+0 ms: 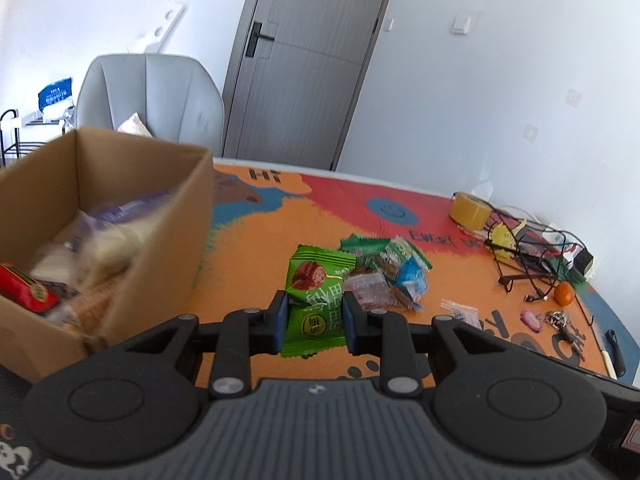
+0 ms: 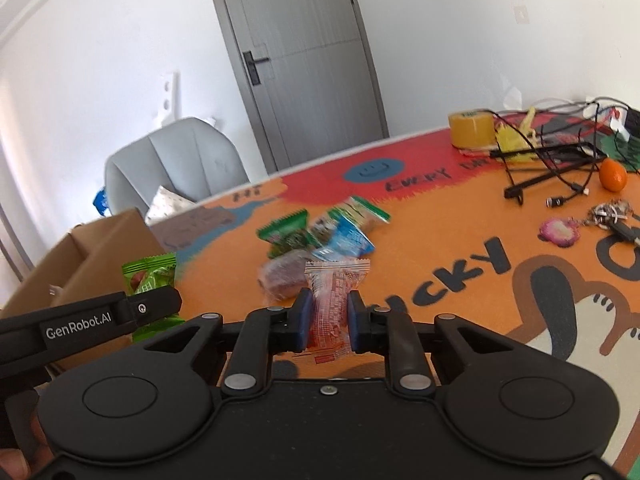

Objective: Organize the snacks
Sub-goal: 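Carry the green packet to the box with left tool while right tool carries the orange bag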

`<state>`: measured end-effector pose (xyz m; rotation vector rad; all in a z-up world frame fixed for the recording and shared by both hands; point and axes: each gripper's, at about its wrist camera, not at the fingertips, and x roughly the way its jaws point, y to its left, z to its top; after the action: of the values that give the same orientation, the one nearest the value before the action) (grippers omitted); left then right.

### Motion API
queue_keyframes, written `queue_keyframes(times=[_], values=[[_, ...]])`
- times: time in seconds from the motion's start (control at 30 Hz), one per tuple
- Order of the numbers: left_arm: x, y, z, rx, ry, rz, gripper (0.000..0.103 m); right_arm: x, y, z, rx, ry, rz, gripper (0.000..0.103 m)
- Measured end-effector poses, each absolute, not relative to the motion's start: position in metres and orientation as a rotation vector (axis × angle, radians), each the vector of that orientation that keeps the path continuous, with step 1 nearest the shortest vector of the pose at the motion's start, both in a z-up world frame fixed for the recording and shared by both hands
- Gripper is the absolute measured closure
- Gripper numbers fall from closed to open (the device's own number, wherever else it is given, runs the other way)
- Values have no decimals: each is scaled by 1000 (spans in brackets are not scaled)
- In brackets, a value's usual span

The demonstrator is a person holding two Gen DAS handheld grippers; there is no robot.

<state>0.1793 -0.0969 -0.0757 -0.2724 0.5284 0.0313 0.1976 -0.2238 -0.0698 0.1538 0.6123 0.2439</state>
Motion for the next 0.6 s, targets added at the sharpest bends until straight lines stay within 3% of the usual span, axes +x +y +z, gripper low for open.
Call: queue_keyframes(times=[0.6], values=[[140,-65,-35,-271,419,67,76,174,-195,-31,178,527,311,83]])
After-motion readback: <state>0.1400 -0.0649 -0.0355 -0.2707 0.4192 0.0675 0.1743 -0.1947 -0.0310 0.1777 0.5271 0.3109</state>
